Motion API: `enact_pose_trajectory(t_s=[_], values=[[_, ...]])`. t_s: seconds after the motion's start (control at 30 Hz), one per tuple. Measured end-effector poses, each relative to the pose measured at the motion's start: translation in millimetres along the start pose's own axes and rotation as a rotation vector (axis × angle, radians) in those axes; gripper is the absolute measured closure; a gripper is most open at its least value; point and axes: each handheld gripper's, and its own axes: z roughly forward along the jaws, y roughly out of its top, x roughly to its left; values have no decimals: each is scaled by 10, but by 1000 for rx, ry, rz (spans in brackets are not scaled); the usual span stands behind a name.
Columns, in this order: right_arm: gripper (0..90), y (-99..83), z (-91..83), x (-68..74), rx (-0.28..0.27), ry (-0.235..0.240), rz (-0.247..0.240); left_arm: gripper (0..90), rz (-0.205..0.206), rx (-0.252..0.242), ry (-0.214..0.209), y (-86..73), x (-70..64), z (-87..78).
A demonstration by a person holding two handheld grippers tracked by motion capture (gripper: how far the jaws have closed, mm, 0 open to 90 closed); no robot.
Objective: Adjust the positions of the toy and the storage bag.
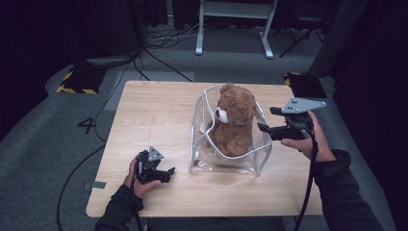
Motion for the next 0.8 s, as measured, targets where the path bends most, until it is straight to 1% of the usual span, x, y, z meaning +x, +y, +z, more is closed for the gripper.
enact_pose_trajectory(t_s=[0.37, 0.6, 0.67, 0.8], values=[[285, -115, -121, -88, -3, -21, 27, 139, 0, 0, 0, 0, 0, 0], [286, -156, -183, -121, -4, -37, 22, 139, 2, 0, 0, 3, 3, 2], [286, -168, -200, -135, -2, -40, 29, 138, 3, -1, -1, 4, 4, 4], [286, -183, -254, -148, -5, -50, 28, 138, 5, -1, -1, 6, 7, 6]])
